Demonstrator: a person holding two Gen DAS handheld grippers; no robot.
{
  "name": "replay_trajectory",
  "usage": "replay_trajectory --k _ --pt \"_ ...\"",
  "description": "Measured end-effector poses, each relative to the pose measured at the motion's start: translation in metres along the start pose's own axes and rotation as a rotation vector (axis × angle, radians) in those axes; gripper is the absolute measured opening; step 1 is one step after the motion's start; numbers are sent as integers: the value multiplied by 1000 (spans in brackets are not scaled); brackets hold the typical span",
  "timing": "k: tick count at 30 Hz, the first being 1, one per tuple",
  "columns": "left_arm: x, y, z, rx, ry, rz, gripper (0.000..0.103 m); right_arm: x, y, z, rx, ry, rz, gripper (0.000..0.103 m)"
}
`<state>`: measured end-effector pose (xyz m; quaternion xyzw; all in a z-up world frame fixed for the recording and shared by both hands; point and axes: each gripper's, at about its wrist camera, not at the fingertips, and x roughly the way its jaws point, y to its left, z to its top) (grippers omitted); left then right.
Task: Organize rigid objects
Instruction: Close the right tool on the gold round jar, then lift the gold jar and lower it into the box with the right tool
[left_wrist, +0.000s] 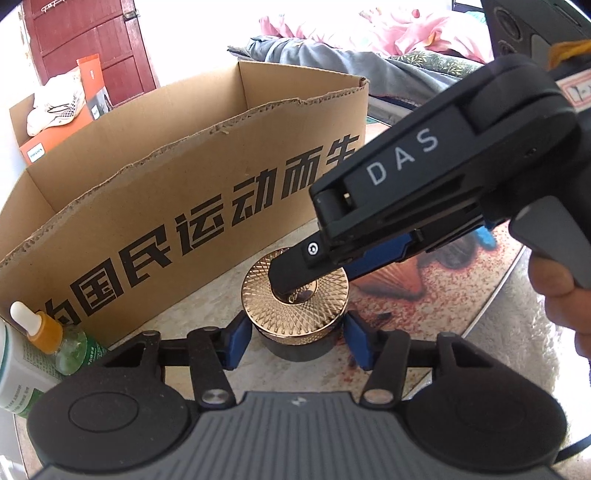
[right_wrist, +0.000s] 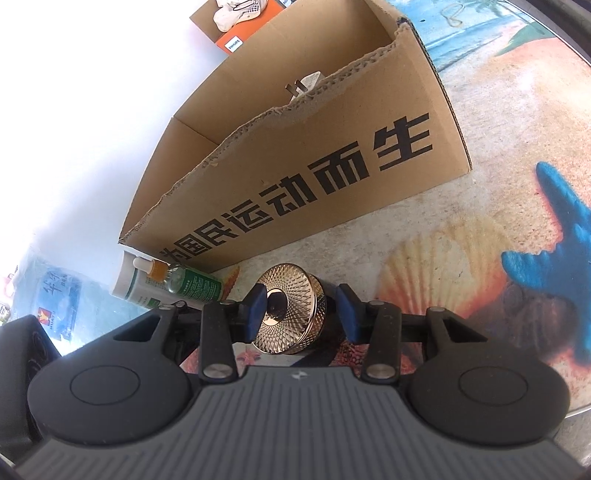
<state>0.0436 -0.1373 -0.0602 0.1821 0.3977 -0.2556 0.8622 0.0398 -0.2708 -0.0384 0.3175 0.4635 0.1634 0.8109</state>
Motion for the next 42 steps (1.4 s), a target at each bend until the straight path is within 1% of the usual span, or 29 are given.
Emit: replay_trajectory --k 5,10,14,18,20,23,26,28,30,34,36,39,42 --pt "0 -1 -1 -12 -2 6 56 4 1 0 3 0 -4 41" --pt "-3 2 1 -30 7 -1 55 3 7 -2 -15 -6 -27 40" --pt "-20 6 5 -42 -17 6 55 -6 21 -2 -33 -27 -21 40" --pt "-55 15 16 -63 -83 30 55 -28 53 3 -110 -89 -3 40" --pt "-76 22 26 -71 -134 54 55 -43 73 10 -162 -134 16 40" --pt "-103 35 46 -88 -204 102 55 -58 103 28 -240 -197 52 40" --pt "-115 54 69 -125 -234 128 55 -62 126 53 -304 -230 67 40" --pt "-113 65 87 -160 -215 137 55 -54 133 73 -318 -219 75 41" --pt "-102 81 101 -200 -174 125 55 -41 134 93 -312 -183 72 41" --pt "-60 114 118 -313 -38 57 55 3 123 131 -251 -49 45 41" --pt "-37 132 117 -366 29 26 55 26 112 143 -211 26 29 41" --pt "-4 148 114 -408 126 4 55 59 95 157 -152 128 4 41" --pt "20 157 107 -460 206 -20 55 84 85 159 -125 197 -27 41"
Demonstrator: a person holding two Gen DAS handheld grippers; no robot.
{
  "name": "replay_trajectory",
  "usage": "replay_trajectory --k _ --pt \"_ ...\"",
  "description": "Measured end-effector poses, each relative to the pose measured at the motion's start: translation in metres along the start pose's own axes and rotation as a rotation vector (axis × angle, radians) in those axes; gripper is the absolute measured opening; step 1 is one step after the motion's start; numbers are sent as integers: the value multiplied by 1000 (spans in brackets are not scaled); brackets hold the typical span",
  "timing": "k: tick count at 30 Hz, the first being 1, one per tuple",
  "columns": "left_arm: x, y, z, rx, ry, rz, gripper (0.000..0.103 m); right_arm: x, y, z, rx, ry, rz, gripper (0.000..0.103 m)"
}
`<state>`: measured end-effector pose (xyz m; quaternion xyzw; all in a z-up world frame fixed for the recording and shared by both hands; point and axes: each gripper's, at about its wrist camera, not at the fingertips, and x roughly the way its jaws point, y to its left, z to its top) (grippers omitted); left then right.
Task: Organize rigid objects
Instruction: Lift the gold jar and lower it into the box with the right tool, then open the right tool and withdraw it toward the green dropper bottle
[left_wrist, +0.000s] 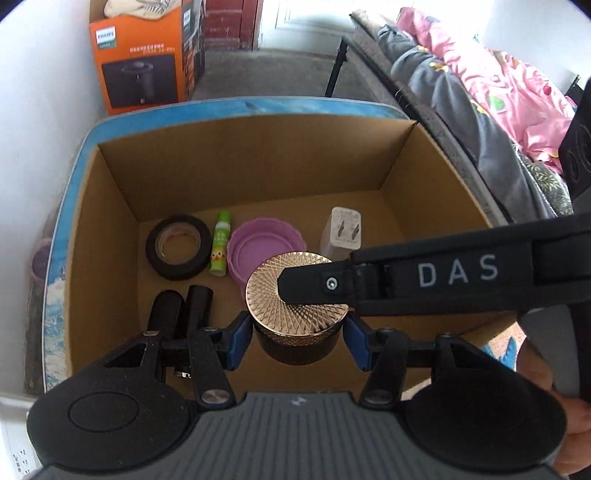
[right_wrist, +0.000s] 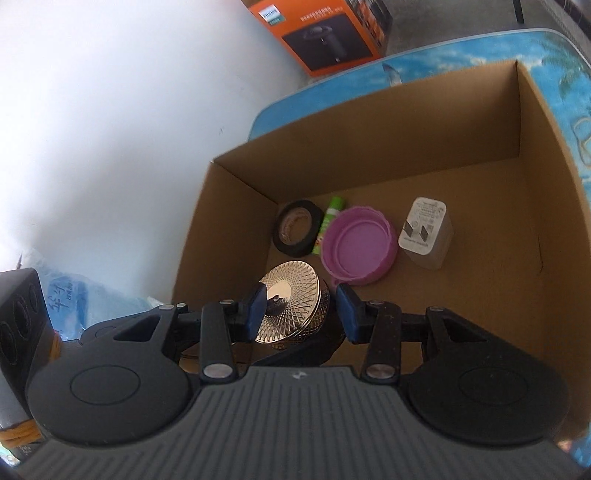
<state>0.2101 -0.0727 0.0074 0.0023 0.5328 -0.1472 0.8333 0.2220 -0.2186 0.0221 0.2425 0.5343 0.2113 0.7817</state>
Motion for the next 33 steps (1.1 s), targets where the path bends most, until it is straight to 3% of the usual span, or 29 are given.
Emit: replay_trajectory --k 10,19,25,33 --pt "37 14 8 -91 130 6 55 44 -18 6 41 118 -30 42" --pt "41 11 3 -89 111 -12 57 38 -9 0 -36 71 -69 42" --pt "18 -3 -3 -26 -4 33 67 9 0 -12 -93 -49 -72 44" --pt "-25 -26 -19 65 -141 89 71 -41 9 -37 -104 -200 -40 44"
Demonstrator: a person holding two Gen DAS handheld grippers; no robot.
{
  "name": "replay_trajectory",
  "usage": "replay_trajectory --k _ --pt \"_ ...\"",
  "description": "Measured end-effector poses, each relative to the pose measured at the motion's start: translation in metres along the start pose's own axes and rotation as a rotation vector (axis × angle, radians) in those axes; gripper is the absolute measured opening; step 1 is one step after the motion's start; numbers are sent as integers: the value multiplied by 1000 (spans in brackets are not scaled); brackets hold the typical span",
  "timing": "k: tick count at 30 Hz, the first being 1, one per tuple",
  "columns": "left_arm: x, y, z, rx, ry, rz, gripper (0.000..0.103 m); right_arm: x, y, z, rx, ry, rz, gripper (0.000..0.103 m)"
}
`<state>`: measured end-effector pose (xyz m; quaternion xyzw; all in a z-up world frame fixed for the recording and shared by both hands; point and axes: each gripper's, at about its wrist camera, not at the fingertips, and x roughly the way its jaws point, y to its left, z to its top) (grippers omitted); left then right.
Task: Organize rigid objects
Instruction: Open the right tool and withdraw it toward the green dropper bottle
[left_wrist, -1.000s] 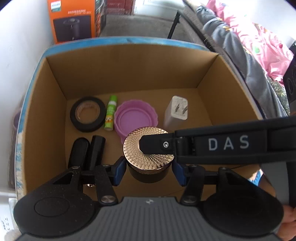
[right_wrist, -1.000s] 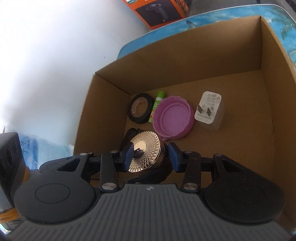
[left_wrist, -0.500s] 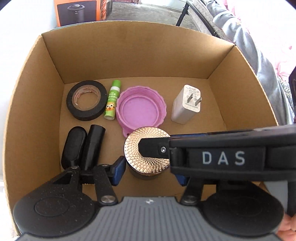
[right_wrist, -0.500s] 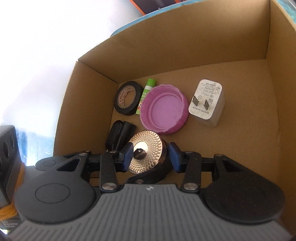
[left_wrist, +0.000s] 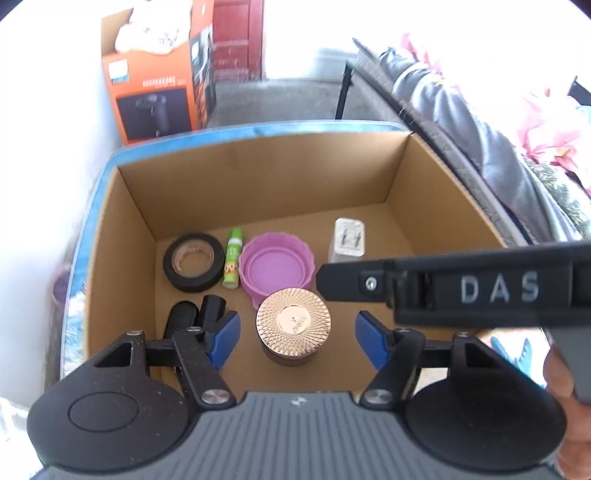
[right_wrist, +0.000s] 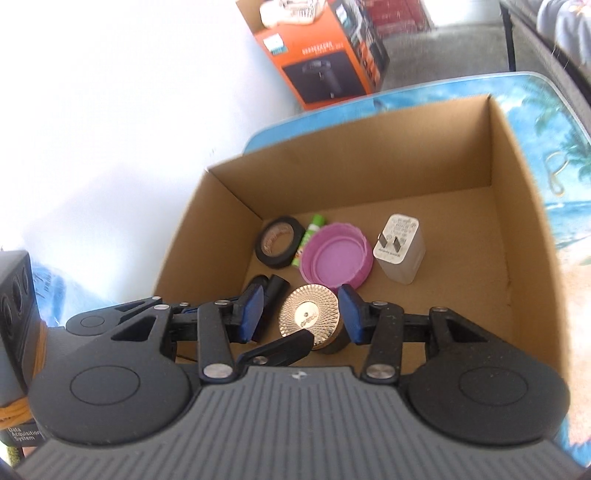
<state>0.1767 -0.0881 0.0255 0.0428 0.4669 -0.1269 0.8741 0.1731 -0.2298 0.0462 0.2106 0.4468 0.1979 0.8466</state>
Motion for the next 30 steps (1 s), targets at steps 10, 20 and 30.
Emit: replay_trajectory --k 10,20,30 --pt "-77 -8 -51 107 -153 -48 72 -65 2 -46 96 -140 138 45" --pt "-90 13 -128 108 -219 -63 72 -55 13 -114 182 -78 231 46" --pt "-52 20 -159 168 -208 85 58 -17 59 -117 0 -29 157 44"
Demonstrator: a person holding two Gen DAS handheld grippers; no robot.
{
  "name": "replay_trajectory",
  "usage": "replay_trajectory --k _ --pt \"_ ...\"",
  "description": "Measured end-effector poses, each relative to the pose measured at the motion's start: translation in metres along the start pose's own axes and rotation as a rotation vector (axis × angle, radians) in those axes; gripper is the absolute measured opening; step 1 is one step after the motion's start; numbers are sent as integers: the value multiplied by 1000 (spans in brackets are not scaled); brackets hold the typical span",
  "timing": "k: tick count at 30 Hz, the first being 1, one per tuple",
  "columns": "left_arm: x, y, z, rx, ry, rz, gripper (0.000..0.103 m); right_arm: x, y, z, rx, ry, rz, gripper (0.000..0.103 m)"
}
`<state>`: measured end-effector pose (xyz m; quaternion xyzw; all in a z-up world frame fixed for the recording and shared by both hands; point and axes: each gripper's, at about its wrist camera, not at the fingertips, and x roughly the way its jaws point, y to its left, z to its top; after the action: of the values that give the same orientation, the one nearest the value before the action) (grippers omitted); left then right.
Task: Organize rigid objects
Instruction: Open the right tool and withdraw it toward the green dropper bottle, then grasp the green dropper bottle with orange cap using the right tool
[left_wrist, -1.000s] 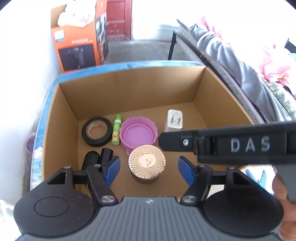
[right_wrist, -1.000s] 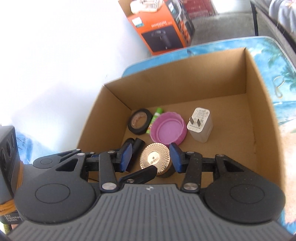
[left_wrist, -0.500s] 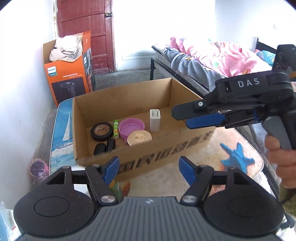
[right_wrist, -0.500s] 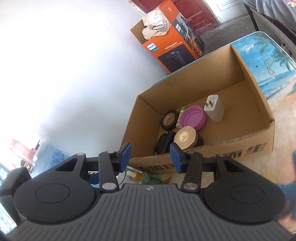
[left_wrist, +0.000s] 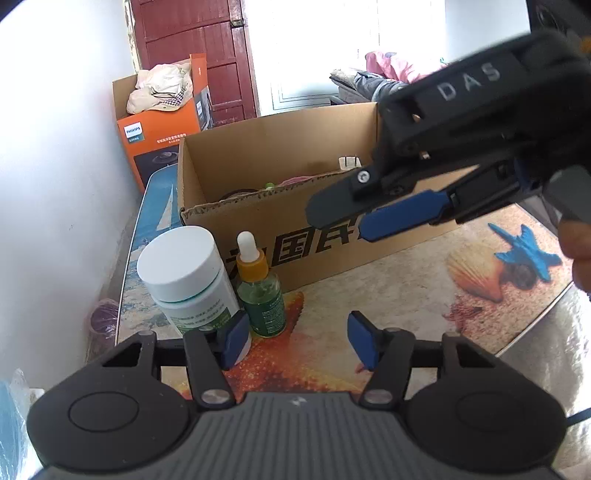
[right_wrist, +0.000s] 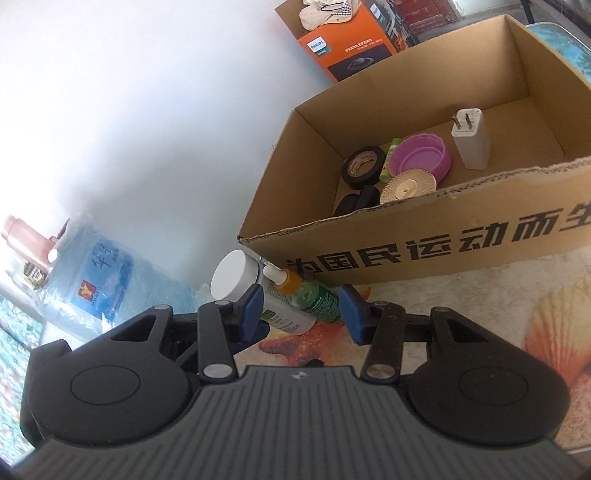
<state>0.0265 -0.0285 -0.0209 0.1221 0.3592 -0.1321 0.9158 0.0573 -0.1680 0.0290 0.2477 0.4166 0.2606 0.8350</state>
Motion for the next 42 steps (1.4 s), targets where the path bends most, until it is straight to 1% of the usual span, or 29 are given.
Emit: replay_trajectory --k 2,4,6,9,12,15,18,23,25,28,34,39,42 --pt "7 -2 -4 25 -5 30 54 7 10 4 -74 -1 -27 43" --pt "13 -3 -8 35 -10 41 49 11 22 4 -144 -3 -42 41" --pt "20 -4 -10 42 -13 51 46 17 32 5 -203 2 -52 39" --pt "27 -7 -13 55 -21 70 46 26 43 7 -268 7 -66 37" --pt "30 -8 -15 63 -29 83 46 34 50 10 -306 11 -69 33" --pt "32 -10 -15 62 -33 91 46 40 51 13 -308 22 -60 29" --pt "36 -11 -16 57 -29 91 47 46 51 15 -309 25 -70 25" --pt "43 -9 -15 35 -14 85 48 54 48 15 -303 49 -72 15" --pt "45 -7 -14 30 -10 78 48 56 45 14 -299 59 -76 13" --pt "48 -6 -14 32 -6 74 48 55 42 15 -293 64 -72 12" --pt "50 -9 -11 48 -18 41 48 50 38 16 -290 67 -100 12" --pt "54 -17 -7 75 -19 -5 48 37 27 16 -270 61 -122 12" --pt "56 -24 -4 87 -21 -32 48 27 19 15 -255 48 -150 12"
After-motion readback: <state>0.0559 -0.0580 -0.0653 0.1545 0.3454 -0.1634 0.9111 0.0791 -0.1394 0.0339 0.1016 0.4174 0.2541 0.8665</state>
